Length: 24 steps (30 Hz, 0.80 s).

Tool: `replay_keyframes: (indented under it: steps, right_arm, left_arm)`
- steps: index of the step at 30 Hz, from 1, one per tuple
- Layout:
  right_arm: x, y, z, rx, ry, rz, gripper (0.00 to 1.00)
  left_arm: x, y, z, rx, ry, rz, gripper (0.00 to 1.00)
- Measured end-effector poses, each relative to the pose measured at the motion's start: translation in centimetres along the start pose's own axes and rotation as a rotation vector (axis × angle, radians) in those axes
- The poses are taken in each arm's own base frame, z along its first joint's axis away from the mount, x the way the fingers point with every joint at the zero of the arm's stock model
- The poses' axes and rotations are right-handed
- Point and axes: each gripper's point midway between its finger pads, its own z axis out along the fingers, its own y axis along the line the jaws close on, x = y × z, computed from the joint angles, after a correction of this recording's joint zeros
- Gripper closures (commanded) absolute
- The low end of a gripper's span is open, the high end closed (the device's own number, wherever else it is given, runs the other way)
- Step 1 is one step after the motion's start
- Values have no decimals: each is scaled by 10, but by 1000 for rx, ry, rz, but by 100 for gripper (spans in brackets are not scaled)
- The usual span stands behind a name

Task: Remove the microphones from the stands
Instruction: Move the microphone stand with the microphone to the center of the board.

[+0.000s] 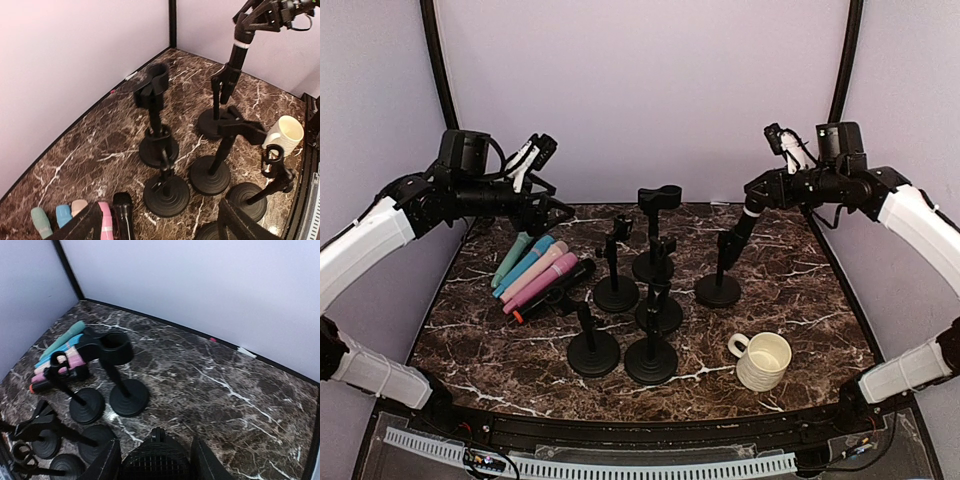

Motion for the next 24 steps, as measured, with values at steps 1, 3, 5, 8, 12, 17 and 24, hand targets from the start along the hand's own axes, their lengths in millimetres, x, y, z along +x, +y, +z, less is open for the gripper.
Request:
replay_keyframes:
  steps: [1,3,5,8,12,17,24]
  right_arm:
    - [2,8,-2,-44,-2,-12,82]
    - [6,20,-4,-108,0,-27,81]
    - [12,28,-4,-153,6,-41,76]
    - [19,34,-3,-190,5,-59,52]
    - [20,36,-5,-190,-12,-71,16]
    - [11,32,-23,-126,-106,-9,4]
    - [20,30,-47,11,-209,150,1]
  left_arm:
    - [-8,-8,-1,25,-19,19,19]
    - [-21,-24,0,74,-49,55,18]
    - [-29,-40,6,122,-64,89,18]
    - [-28,-55,20,175,-52,107,18]
    - [-17,-62,38,215,-17,101,18]
    - [-23,-65,40,221,-39,101,18]
    - [-31,-63,37,205,-73,94,18]
